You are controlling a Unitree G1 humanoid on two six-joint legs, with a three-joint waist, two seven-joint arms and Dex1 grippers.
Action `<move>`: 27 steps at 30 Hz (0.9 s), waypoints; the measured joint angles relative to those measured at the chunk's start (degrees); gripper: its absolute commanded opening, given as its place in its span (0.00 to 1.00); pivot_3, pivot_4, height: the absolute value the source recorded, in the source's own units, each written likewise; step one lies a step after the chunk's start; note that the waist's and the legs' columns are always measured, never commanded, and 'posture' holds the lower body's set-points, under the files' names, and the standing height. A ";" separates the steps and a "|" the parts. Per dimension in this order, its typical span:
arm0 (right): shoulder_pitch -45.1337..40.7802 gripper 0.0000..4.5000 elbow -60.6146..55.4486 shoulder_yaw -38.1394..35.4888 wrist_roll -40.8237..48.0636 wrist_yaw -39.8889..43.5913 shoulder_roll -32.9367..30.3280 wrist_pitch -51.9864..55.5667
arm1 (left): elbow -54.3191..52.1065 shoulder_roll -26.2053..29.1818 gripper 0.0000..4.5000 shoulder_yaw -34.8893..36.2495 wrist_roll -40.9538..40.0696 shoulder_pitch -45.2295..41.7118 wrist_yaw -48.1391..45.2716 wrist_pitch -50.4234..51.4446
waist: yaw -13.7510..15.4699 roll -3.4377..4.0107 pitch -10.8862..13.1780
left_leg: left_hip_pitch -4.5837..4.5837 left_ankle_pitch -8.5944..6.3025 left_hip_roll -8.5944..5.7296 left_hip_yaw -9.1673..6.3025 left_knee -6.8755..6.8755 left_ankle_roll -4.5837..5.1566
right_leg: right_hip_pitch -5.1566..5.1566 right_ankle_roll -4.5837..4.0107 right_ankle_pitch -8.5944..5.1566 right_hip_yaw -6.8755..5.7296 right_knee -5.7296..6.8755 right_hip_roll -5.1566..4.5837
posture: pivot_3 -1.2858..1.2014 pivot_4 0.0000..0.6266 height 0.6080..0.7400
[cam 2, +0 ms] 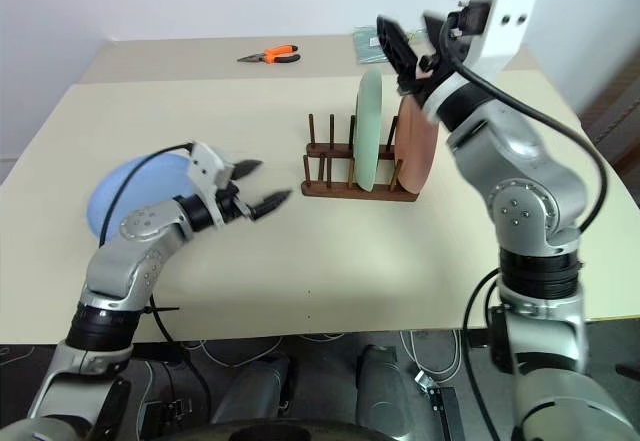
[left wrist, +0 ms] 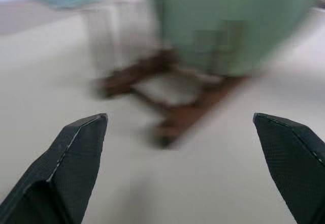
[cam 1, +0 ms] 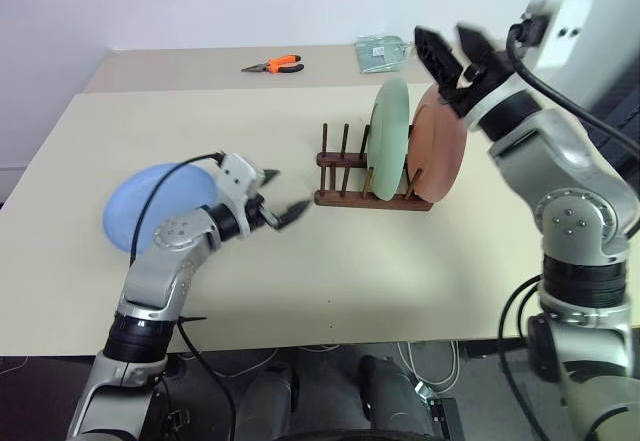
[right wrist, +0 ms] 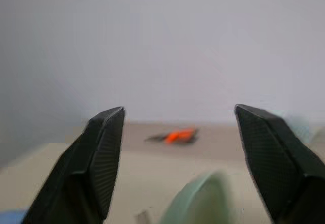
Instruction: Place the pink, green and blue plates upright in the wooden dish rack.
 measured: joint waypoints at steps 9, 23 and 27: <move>4.50 0.99 -11.69 16.69 -11.07 25.70 -4.55 -2.62 | 8.97 2.90 1.00 22.74 10.80 -4.45 36.47 9.54 | -0.04 -0.36 -0.05 | 0.01 -0.01 -0.03 -0.04 -0.03 -0.03 | 0.00 -0.01 0.03 0.01 0.00 -0.05 | 0.52 0.24 1.00; 9.71 1.00 -8.81 24.99 -23.38 33.06 3.59 -3.73 | -6.51 -10.46 0.47 37.01 -2.04 2.22 37.04 33.07 | 1.37 -0.68 -0.04 | 0.04 0.05 -0.06 -0.18 0.03 -0.19 | 0.06 -0.13 0.10 -0.09 0.09 -0.07 | 0.52 0.24 1.00; 10.00 1.00 -8.69 24.77 -25.72 33.48 4.38 -3.90 | -6.91 -11.57 0.01 39.65 -3.90 1.42 37.98 33.06 | 1.39 -0.68 -0.04 | 0.04 0.06 -0.07 -0.18 0.04 -0.21 | 0.07 -0.13 0.10 -0.09 0.09 -0.05 | 0.52 0.24 1.00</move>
